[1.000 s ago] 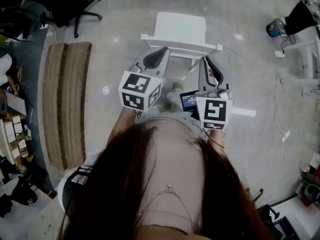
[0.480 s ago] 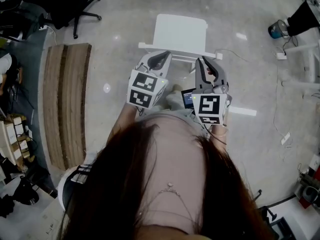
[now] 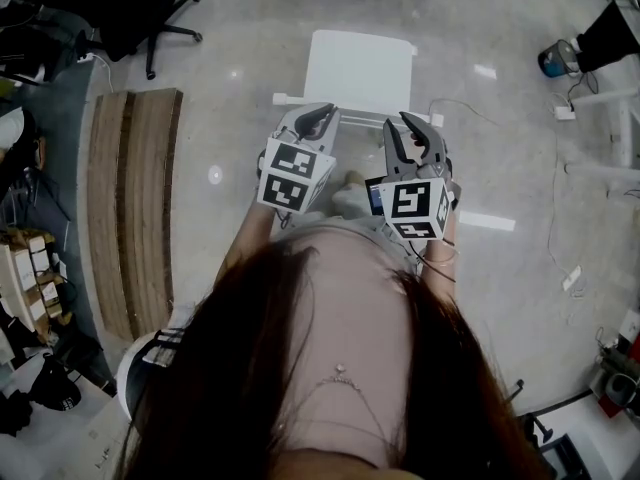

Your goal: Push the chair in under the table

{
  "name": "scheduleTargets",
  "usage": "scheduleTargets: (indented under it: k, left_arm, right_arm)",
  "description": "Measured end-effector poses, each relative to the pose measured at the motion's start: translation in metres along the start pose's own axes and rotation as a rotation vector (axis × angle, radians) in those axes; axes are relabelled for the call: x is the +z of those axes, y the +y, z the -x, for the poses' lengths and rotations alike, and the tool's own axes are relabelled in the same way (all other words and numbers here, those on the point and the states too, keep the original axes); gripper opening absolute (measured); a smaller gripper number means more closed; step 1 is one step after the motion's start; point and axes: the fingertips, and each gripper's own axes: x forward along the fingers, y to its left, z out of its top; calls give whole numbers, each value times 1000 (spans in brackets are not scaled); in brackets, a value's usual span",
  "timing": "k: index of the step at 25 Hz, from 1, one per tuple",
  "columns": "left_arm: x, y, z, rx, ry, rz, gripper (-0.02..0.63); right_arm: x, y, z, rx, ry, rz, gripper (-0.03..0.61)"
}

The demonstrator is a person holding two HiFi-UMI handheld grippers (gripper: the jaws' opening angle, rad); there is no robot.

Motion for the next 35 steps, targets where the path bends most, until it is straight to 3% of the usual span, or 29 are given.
scheduleTargets:
  k: [4, 7, 35]
  left_arm:
    - [-2, 5, -9, 13, 20, -20, 17]
    - [-9, 3, -15, 4, 62, -41, 83]
    - [-68, 22, -79, 28, 350, -321, 158]
  right_arm:
    - [-7, 2, -10, 23, 25, 26, 87]
    - [-15, 4, -16, 36, 47, 51, 98]
    - [-71, 21, -86, 161, 210, 244, 157]
